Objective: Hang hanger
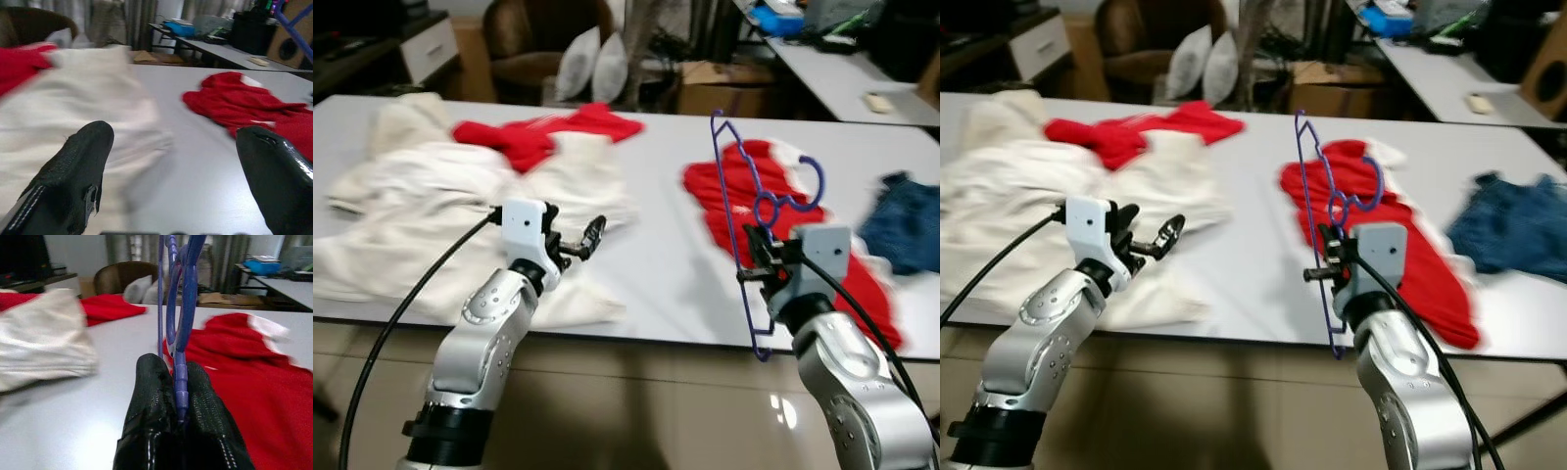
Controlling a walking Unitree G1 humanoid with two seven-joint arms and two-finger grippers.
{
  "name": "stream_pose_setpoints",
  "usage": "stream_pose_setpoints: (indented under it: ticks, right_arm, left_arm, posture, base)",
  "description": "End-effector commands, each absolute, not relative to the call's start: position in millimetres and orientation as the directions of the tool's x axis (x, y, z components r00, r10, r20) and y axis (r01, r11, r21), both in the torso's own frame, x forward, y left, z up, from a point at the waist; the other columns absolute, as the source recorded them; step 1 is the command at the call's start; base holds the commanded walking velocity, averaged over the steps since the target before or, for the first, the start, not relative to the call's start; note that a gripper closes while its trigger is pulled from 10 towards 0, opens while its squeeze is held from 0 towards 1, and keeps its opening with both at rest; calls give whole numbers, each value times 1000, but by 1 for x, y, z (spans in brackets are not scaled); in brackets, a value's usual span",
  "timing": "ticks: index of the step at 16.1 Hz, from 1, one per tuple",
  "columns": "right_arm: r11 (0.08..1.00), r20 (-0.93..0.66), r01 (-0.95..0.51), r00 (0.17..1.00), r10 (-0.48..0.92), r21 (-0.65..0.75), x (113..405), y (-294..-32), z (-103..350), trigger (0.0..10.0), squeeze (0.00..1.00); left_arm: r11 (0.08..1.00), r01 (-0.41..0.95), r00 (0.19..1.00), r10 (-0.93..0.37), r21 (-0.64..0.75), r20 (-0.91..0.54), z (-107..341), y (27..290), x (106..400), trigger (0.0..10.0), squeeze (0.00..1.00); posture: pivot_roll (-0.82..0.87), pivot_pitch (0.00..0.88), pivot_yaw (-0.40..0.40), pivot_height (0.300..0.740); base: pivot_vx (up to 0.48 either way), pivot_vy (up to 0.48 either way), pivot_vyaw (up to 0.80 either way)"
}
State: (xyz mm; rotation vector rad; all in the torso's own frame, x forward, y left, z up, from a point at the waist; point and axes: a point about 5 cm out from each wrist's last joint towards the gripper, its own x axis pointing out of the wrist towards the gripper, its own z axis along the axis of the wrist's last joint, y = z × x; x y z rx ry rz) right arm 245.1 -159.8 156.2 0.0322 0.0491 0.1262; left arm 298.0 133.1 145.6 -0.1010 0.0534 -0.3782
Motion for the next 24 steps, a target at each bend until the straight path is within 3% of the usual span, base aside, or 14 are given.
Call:
stream_pose_setpoints:
  ticks: [1,5,11,12,13,14,15,20,24]
  right_arm:
    - [996,-51,-87,995,89,36,245,-169,154,10000,0]
    - [994,-57,-108,992,109,28,246,-162,151,10000,0]
    - [996,-71,-84,994,83,-12,244,-174,152,10000,0]
    - [998,-88,-62,994,61,-2,244,-176,150,10000,0]
    - [999,-97,-53,994,53,4,243,-176,149,10000,0]
    - [999,-108,-37,993,38,9,241,-177,147,10000,0]
    - [1000,-106,-25,994,26,13,241,-181,147,10000,0]
    - [998,-87,-62,994,64,28,252,-173,148,10000,0]
    - [996,-84,-84,993,85,7,252,-168,146,10000,0]
  left_arm:
    - [913,396,915,-401,-93,-36,148,129,294,10000,988]
    - [924,375,924,-379,-72,-43,147,141,294,10000,988]
    - [913,400,916,-401,-84,2,150,123,292,10000,988]
    - [914,399,917,-399,-74,18,152,124,291,10000,788]
    - [911,408,913,-408,-65,15,152,124,291,10000,788]
    - [901,430,903,-429,-55,22,152,123,289,10000,529]
    - [902,430,903,-429,-46,24,151,123,289,10000,467]
    - [931,362,932,-361,-36,27,152,138,295,10000,310]
    - [940,340,940,-340,-33,4,148,144,297,10000,286]
  posture:
    - [-178,0,14,740]
    - [-179,0,5,740]
    - [-199,0,-11,740]
    - [-203,0,-7,740]
    - [-204,0,-6,740]
    - [-207,0,2,740]
    - [-205,0,4,740]
    - [-172,0,-1,740]
    - [-167,0,9,740]
  base:
    - [0,-442,0]
    - [0,-442,0]
    - [0,-419,0]
    - [0,0,0]
    - [0,0,0]
    - [0,0,-781]
    - [0,0,-781]
    - [0,0,-781]
    - [0,0,-780]
